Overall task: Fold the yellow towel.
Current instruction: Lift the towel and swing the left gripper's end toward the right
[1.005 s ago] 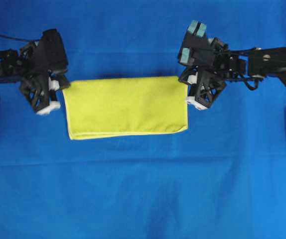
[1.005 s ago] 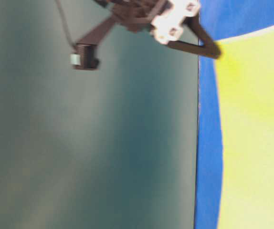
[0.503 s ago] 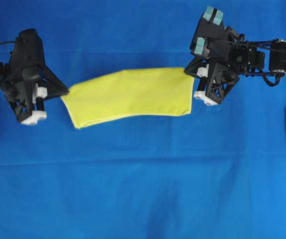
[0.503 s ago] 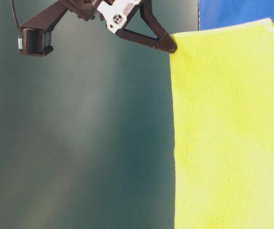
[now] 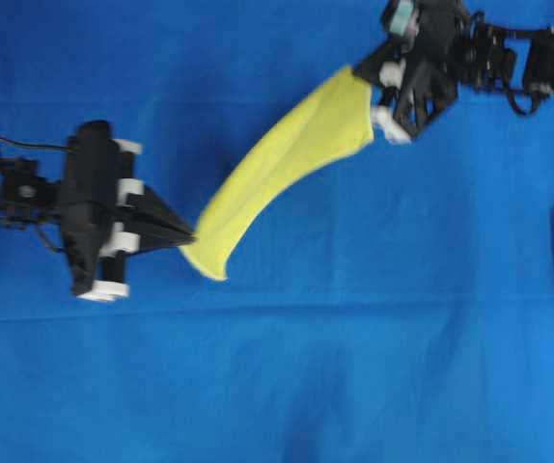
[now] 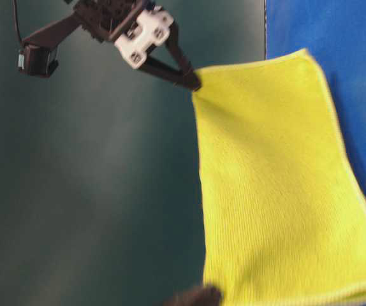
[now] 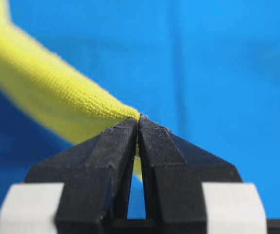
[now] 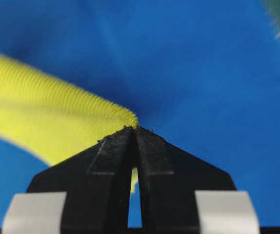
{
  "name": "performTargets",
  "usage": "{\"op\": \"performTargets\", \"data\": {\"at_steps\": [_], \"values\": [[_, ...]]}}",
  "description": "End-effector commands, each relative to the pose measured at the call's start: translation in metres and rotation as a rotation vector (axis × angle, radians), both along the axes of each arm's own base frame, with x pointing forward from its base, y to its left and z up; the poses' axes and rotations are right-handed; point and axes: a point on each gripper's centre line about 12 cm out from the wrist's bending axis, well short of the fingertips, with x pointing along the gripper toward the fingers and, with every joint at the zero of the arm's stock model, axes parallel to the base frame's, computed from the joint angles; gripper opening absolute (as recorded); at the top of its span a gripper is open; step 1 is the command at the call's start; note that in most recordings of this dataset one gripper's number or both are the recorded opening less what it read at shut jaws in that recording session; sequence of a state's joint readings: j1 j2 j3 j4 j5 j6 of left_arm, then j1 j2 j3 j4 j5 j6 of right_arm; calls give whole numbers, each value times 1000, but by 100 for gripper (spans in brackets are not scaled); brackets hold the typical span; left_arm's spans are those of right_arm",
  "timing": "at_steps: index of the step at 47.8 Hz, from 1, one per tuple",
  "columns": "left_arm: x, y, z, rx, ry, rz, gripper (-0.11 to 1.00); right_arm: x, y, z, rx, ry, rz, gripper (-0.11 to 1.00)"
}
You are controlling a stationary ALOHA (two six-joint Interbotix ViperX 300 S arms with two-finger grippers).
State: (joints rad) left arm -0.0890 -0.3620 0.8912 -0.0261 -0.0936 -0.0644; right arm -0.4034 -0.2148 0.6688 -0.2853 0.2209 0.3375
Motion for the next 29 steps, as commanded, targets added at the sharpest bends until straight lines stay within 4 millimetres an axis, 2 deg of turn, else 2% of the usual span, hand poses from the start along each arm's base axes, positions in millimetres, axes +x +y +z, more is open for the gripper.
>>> {"op": "performTargets", "data": {"at_steps": [1,8,17,29], "values": [[28,-12,16,16,-51,-35,2,6,-14,16,-34,-47,-16,2],[65,-30,22,83,-70,-101,2,13,-30,18,-64,-40,-30,2],[99,-43,29,126,-101,-138,2,23,-47,22,-101,-38,-38,2],[129,-48,26,152,-109,-149,2,23,-53,22,-115,-30,-43,2]]}}
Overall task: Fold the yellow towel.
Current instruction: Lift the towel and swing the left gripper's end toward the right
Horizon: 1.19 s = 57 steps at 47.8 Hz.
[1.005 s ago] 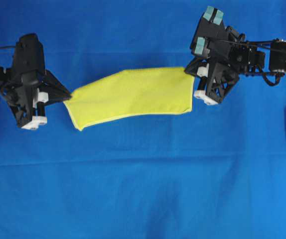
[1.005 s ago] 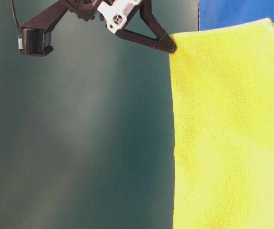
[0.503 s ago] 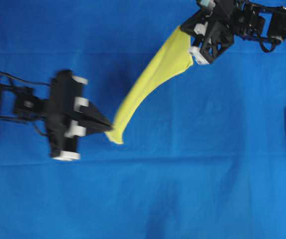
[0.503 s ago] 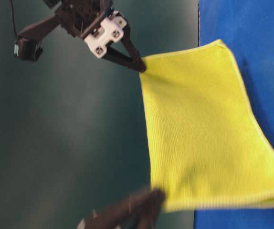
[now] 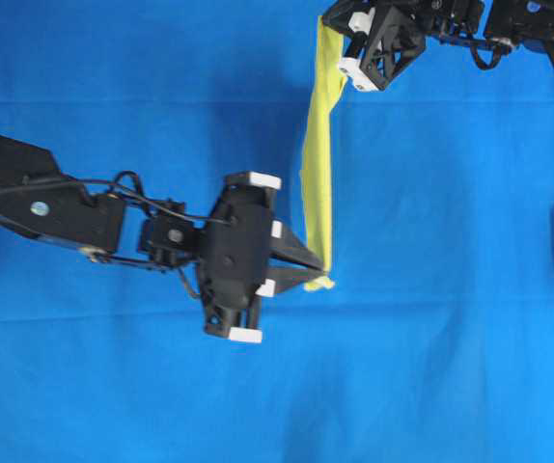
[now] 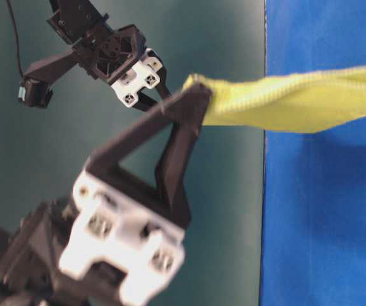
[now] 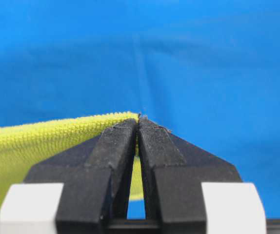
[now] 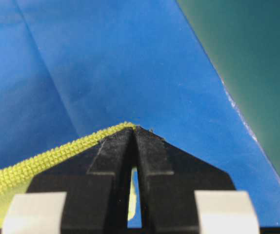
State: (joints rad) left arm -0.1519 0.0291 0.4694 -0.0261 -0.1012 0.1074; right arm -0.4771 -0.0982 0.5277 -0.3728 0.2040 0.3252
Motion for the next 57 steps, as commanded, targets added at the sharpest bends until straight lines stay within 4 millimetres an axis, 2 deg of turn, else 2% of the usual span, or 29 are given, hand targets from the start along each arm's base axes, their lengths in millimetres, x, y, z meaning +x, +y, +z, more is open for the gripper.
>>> {"op": "performTargets", "data": {"at_steps": [1,12,19,34,43,49,57], "values": [[8,-10,17,-1,-51,-21,2,-2,-9,12,-20,-31,-19,2],[17,-12,16,8,-56,-26,2,-11,-6,10,-17,-25,-23,2],[27,-13,17,11,-70,-26,2,-30,-5,7,-11,-16,-46,2],[83,-22,9,91,-117,-56,2,-75,8,2,-5,-12,-84,2],[110,-18,-2,94,-124,-41,2,-96,16,0,-3,3,-103,2],[118,-15,-11,96,-118,-34,2,-100,17,-4,2,18,-105,2],[114,-13,-21,97,-92,-33,2,-91,13,-17,18,39,-95,2]]}}
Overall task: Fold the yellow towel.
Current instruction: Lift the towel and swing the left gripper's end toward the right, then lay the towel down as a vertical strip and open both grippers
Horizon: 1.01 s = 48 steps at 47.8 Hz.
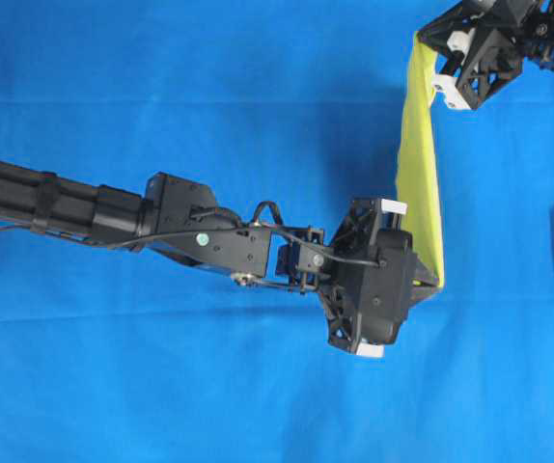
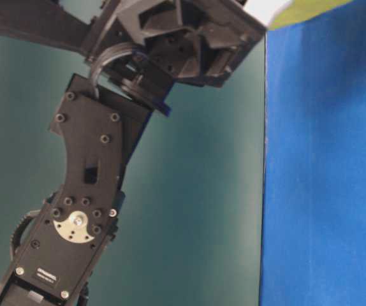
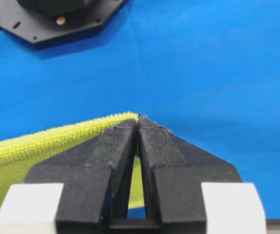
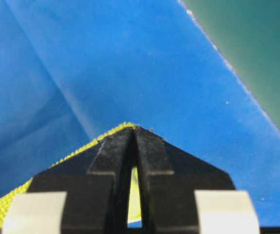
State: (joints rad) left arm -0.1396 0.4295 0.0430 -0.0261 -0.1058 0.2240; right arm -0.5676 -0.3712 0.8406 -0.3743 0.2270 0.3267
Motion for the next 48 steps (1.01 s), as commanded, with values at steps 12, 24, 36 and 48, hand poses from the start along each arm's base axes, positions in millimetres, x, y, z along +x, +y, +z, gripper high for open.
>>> {"op": "performTargets", "data": {"at_steps": [12,24,36,48], "values": [[-30,2,-3,-62,16,22,2,46,-17,-19,3,-51,58,2],[-79,3,-28,-110,64,37,2,94,-23,-34,14,-55,115,2],[-104,5,-43,-145,122,53,2,116,-23,-33,7,-66,143,2],[-105,5,-44,-143,132,54,2,116,-19,-39,23,-54,144,2]]}}
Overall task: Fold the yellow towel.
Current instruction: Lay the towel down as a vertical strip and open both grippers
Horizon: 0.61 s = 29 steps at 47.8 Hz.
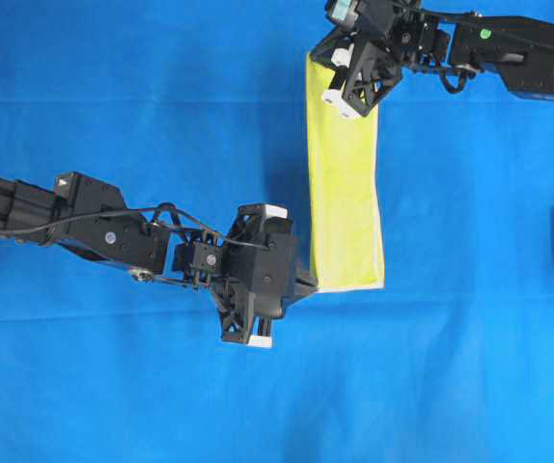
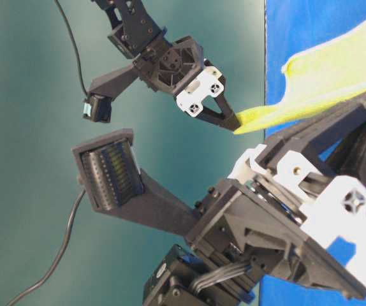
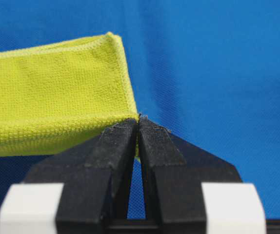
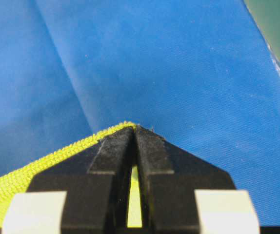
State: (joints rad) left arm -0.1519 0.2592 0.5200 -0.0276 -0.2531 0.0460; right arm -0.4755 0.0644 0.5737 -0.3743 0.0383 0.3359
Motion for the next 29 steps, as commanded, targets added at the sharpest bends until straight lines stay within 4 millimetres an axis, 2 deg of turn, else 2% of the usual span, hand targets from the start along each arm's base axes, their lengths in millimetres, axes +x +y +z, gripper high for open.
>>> {"op": "performTargets", "data": {"at_steps": [1,10,13,17,19,26,29], "values": [[1,-5,20,-6,-47,-11,2,3,-1,9,-8,-25,-2,2],[-1,-3,18,-2,-26,-10,2,0,0,5,2,-16,-6,2],[-3,-2,16,0,-15,-8,7,-1,0,4,6,-17,-8,3],[-3,-2,17,10,-6,-14,19,-1,1,4,11,-18,-12,4],[-4,-2,17,12,0,-15,27,-1,1,4,11,-18,-10,12],[-9,-1,25,18,28,-16,52,0,6,3,6,-11,5,55],[-14,1,30,21,50,-14,63,-1,6,4,8,-12,4,66]]}}
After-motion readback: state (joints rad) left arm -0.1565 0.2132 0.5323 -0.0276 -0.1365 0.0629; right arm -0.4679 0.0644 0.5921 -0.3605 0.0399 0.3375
